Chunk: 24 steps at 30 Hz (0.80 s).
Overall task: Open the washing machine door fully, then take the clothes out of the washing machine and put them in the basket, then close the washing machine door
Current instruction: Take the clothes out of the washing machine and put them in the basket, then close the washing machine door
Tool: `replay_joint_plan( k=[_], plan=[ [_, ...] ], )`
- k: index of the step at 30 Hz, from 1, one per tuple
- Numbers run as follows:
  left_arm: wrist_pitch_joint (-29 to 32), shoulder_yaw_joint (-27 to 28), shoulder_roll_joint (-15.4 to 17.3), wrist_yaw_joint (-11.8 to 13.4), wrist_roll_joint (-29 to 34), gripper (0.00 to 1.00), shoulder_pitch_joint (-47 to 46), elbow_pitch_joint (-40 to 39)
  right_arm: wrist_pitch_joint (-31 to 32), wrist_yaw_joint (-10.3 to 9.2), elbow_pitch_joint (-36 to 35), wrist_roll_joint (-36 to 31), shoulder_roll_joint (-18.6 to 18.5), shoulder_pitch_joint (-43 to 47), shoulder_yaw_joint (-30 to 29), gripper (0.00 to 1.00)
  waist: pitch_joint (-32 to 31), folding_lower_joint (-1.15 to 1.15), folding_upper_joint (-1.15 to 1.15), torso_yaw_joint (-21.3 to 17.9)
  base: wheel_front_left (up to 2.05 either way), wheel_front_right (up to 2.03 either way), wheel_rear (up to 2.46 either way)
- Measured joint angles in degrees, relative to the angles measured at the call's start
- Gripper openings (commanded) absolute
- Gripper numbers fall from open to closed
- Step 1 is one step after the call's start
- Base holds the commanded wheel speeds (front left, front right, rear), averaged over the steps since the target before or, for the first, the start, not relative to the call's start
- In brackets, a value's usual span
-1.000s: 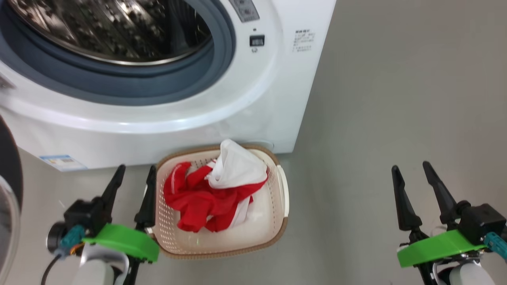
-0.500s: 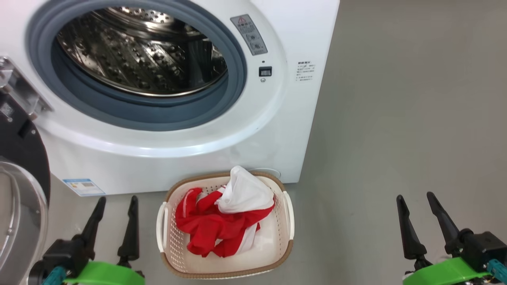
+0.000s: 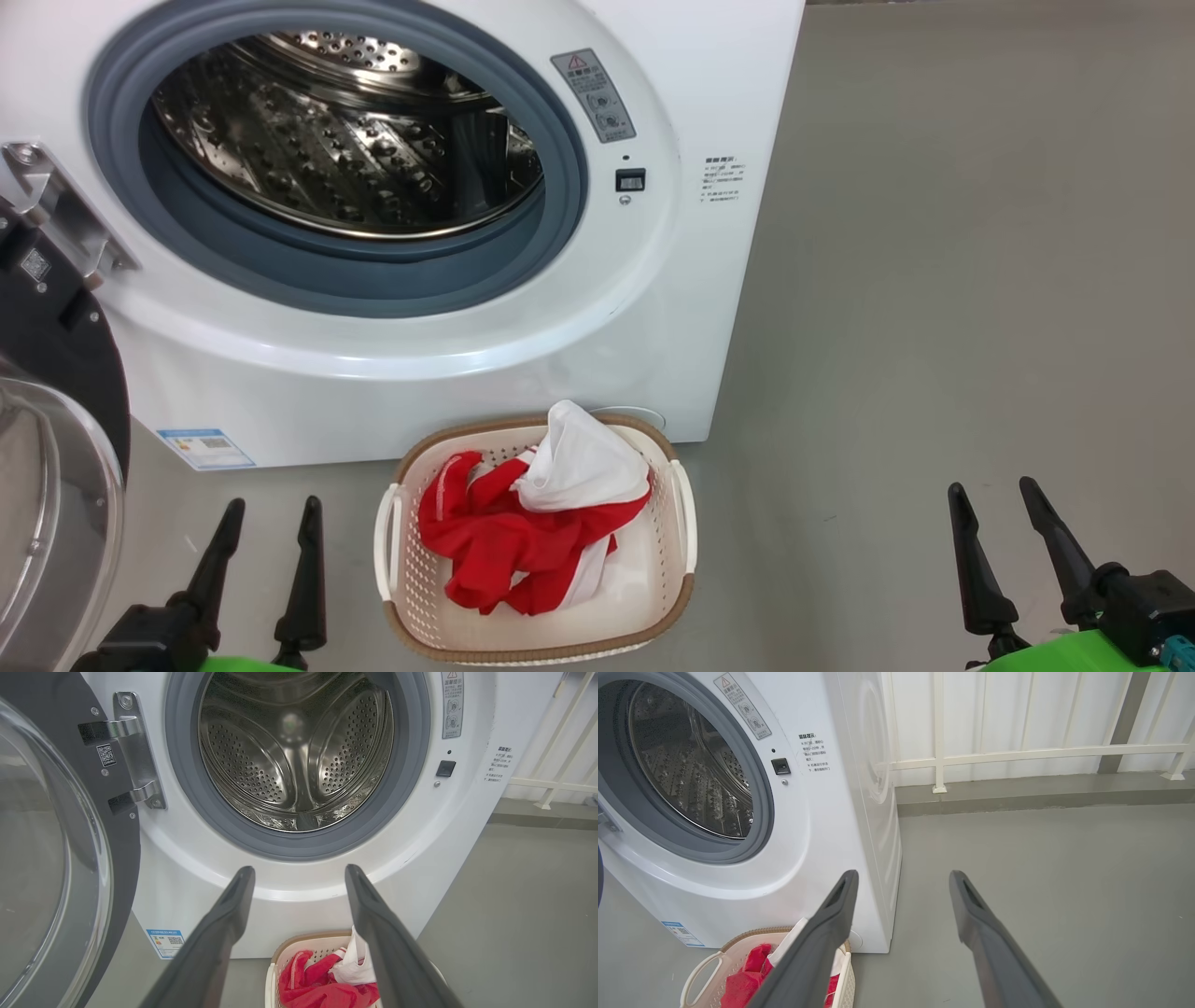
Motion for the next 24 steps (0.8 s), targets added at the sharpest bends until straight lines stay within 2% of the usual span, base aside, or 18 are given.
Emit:
replay_joint_plan(
  k=[16, 24],
  plan=[
    [0.00, 0.26, -0.21, 0.00, 0.96, 1.00, -0.02, -0.22, 0.00, 0.00, -0.14, -0.01, 0.01, -0.07, -0.08, 1.00, 0.24, 0.00, 0.00, 0.05, -0.02, 0.02, 0.00],
    [0.00, 0.32, -0.20, 0.00, 1.58, 1.00, -0.04, -0.22, 0.00, 0.00, -0.16, -0.01, 0.01, -0.12, -0.07, 1.00, 0.19, 0.00, 0.00, -0.12, -0.83, 0.83, 0.00]
  ],
)
